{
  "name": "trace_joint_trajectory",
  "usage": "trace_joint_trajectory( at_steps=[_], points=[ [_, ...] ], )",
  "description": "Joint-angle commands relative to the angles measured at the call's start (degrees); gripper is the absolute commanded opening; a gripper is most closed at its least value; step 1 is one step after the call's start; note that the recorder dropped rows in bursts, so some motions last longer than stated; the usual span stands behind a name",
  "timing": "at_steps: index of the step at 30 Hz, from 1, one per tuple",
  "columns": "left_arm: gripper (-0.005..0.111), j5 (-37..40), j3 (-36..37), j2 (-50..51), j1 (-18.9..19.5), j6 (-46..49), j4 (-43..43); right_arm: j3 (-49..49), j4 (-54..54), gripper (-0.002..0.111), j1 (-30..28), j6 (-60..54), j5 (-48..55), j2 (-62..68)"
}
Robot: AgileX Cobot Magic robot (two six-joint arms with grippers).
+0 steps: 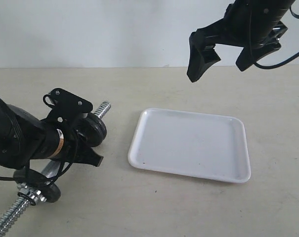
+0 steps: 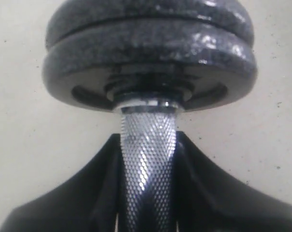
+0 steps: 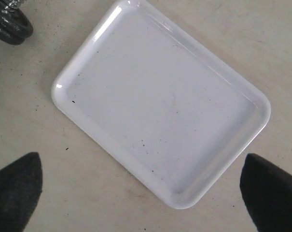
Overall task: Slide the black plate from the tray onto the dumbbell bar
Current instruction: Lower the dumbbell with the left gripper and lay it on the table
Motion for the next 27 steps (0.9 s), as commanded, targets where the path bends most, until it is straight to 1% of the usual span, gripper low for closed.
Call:
trace_joint_trajectory(
  at_steps=[1, 5, 10, 13, 14, 15, 16, 18, 19, 22, 24, 25, 27],
  points=[
    [0.004, 4.0, -1.4, -1.1, 0.2, -0.9, 1.9, 0.0, 0.2, 0.105, -0.1, -0.5, -0.2, -0.6],
    [0.004, 3.5, -1.4, -1.1, 0.2, -0.9, 0.8, 0.0, 0.2, 0.105, -0.1, -0.6, -0.4, -0.6],
    [0.004, 0.7, -1.4, -1.1, 0.2, -0.7, 0.3, 0.0, 0.2, 0.105, -0.1, -0.6, -0.4, -0.6],
    [0.006, 0.3, -1.4, -1.1, 0.2, 1.4, 0.3, 0.0, 0.2, 0.105, -0.1, -0.8, -0.4, -0.6],
    [0.015, -0.1, -1.4, -1.1, 0.2, 2.2, 0.3, 0.0, 0.2, 0.105, -0.1, -0.8, -0.4, -0.6],
    [0.02, -0.1, -1.4, -1.1, 0.2, 2.2, 0.3, 0.0, 0.2, 0.105, -0.1, -0.8, -0.5, -0.6],
    [0.034, 0.4, -1.4, -1.1, 0.2, 2.2, 0.3, 0.0, 0.2, 0.105, -0.1, -0.8, -0.8, -0.6],
    [0.05, 1.7, -1.4, -1.1, 0.2, 2.2, -1.1, 0.0, 0.2, 0.105, -0.1, -0.8, -0.8, -0.6],
    [0.051, 1.9, -1.4, -1.1, 0.2, 2.2, -1.6, 0.0, 0.2, 0.105, -0.1, -0.8, -0.8, -0.6],
    [0.052, 2.1, -1.4, -1.1, 0.2, 10.3, -10.5, 0.0, 0.2, 0.105, -0.1, -0.8, -0.8, -0.6],
    [0.052, 2.6, -1.3, -1.1, 0.2, 17.6, -16.8, 0.0, 0.2, 0.105, -0.1, -0.8, -0.8, -0.6],
    [0.05, 4.6, -1.3, -1.1, 0.2, 22.9, -22.9, 0.0, 0.2, 0.105, -0.1, -0.8, -0.8, -0.6],
    [0.048, 7.7, -1.3, -1.1, 0.2, 30.8, -29.9, 0.0, 0.2, 0.105, -0.1, -0.8, -0.8, -0.6]
  ],
)
